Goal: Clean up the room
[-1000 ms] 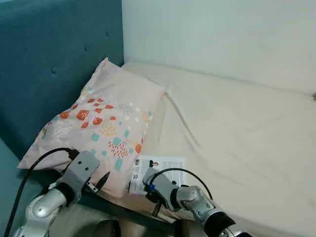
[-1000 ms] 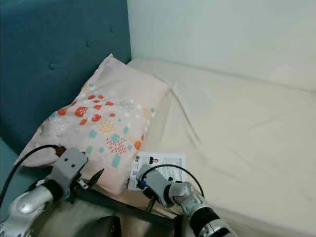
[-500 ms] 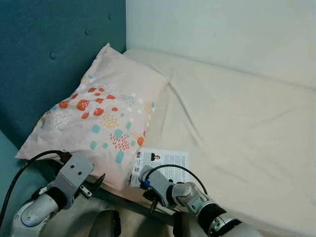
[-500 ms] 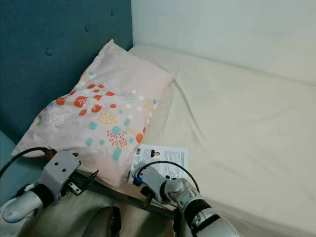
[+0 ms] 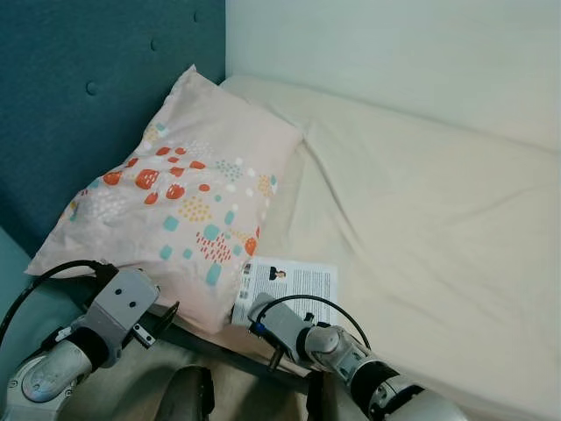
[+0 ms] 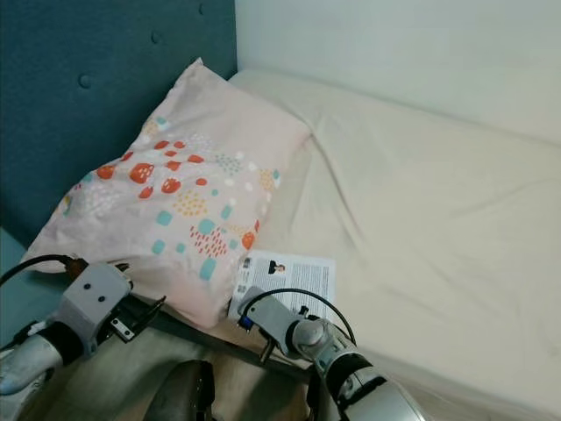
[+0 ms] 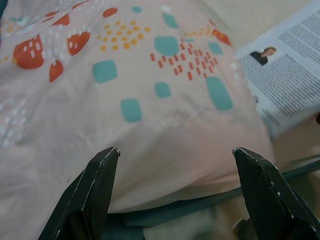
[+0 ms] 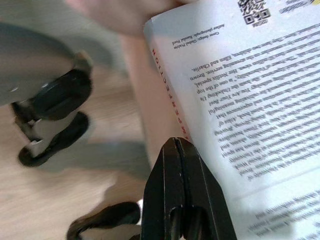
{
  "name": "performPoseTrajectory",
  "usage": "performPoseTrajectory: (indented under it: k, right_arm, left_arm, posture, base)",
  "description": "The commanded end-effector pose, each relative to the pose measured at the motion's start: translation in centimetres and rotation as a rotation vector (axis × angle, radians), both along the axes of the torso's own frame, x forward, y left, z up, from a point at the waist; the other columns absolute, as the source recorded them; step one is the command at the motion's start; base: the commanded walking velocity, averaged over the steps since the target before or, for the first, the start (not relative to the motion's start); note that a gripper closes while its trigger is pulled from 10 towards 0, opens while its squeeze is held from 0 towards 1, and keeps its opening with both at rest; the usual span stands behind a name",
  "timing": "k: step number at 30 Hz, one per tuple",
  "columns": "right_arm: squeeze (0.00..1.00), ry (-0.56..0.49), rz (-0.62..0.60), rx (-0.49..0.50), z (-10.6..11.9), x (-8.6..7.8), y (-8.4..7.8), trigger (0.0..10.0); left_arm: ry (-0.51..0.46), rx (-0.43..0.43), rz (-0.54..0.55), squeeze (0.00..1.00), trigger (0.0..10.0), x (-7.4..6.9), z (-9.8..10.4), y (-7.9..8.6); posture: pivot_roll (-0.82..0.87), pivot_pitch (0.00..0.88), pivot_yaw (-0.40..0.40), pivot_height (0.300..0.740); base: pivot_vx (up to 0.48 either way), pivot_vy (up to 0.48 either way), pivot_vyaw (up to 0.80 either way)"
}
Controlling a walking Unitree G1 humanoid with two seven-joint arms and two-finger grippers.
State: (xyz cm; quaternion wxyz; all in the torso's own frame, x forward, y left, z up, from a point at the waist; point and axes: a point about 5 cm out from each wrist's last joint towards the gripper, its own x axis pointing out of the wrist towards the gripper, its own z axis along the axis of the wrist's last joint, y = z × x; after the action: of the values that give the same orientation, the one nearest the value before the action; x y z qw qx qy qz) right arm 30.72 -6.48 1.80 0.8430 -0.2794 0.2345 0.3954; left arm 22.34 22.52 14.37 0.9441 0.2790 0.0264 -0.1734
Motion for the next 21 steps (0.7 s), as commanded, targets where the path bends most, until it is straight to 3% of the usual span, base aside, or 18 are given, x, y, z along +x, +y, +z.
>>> performPoseTrajectory:
  k: [1,9,10,11,12,14,15,16,17,21]
  right_arm:
    - [0.00,-0.011,-0.028,-0.005,-0.2,0.0,-0.4,0.0]
    - [0.00,-0.044,-0.111,0.061,0.4,0.5,-0.4,0.0]
    - [0.00,-0.038,-0.108,0.080,0.4,0.5,-0.3,0.4]
    - [0.00,-0.019,-0.093,0.112,0.5,0.4,-0.1,4.4]
    - [0.00,-0.019,-0.093,0.112,0.5,0.4,-0.1,4.4]
    - [0.00,0.026,-0.079,0.179,0.5,0.2,0.1,5.9]
    - [0.00,0.026,-0.079,0.179,0.5,0.2,0.1,5.9]
    - [0.00,0.049,-0.071,0.216,0.4,-0.1,0.3,10.0]
    - [0.00,0.049,-0.071,0.216,0.4,-0.1,0.3,10.0]
    - [0.00,0.068,-0.044,0.271,0.1,-0.7,0.3,10.0]
  left_arm:
    - [0.011,0.009,0.002,0.00,10.0,-0.3,0.1,0.2]
    - [0.007,0.013,0.009,0.00,10.0,-0.2,0.3,0.3]
    - [0.005,0.012,0.007,0.00,10.0,-0.1,0.2,0.3]
    - [0.001,-0.001,0.003,0.00,10.0,0.1,0.2,0.2]
    - [0.001,-0.001,0.003,0.00,10.0,0.1,0.2,0.2]
    - [-0.006,-0.034,-0.013,0.00,10.0,0.5,-0.1,-0.2]
    - [-0.006,-0.034,-0.013,0.00,10.0,0.5,-0.1,-0.2]
    - [-0.005,-0.072,-0.032,0.00,10.0,0.7,-0.3,-0.7]
    - [-0.005,-0.072,-0.032,0.00,10.0,0.7,-0.3,-0.7]
    - [0.020,-0.180,-0.133,0.00,10.0,1.4,-1.3,-3.5]
  posture:
    - [0.29,0.245,-0.174,0.611]
    - [0.29,0.238,-0.168,0.611]
    - [0.27,0.231,-0.163,0.611]
    - [0.24,0.214,-0.158,0.611]
    - [0.24,0.214,-0.158,0.611]
    - [0.21,0.188,-0.152,0.611]
    - [0.21,0.188,-0.152,0.611]
    - [0.19,0.166,-0.144,0.611]
    - [0.19,0.166,-0.144,0.611]
    - [0.12,0.087,-0.110,0.611]
  base:
    - [0.000,0.000,0.00]
    - [0.000,0.000,0.00]
    - [0.000,0.000,0.00]
    - [0.000,0.000,0.00]
    - [0.000,0.000,0.00]
    - [0.000,0.000,0.00]
    - [0.000,0.000,0.00]
    - [0.000,0.000,0.00]
    - [0.000,0.000,0.00]
    - [0.000,0.000,0.00]
